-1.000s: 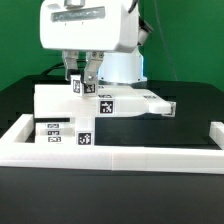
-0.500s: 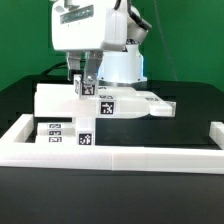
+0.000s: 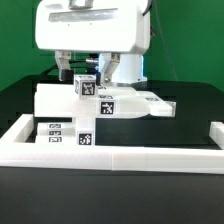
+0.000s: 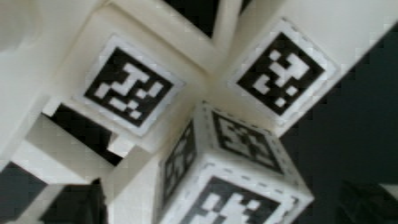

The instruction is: Assemble chair

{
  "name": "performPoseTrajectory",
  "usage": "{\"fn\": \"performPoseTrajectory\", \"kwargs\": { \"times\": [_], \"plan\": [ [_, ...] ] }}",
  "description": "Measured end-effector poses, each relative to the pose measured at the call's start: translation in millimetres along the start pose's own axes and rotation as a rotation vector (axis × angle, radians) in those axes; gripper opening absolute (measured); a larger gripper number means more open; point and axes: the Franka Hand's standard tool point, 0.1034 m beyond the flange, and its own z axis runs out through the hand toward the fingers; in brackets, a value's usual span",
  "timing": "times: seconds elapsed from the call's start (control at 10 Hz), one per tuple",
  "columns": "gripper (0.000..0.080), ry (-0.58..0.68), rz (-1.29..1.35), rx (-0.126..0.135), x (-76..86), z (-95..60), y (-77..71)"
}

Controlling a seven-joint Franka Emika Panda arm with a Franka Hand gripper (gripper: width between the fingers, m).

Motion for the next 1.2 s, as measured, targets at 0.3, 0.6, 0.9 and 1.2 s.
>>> {"fn": "performPoseTrajectory", "kwargs": {
  "times": [0.3, 0.6, 0.9, 1.2],
  "plan": [
    [0.0649, 0.000, -0.271, -0.001, -0.3, -0.1, -0.3],
    [0.0649, -0.002, -0.565, -0.001, -2.4, -1.0, -0.3],
    [0.0649, -0.003, -0.764, -0.007, -2.9, -0.7, -0.4],
    [0.0451, -0.005, -0.795, -0.013, -3.1, 0.4, 0.5]
  ]
}}
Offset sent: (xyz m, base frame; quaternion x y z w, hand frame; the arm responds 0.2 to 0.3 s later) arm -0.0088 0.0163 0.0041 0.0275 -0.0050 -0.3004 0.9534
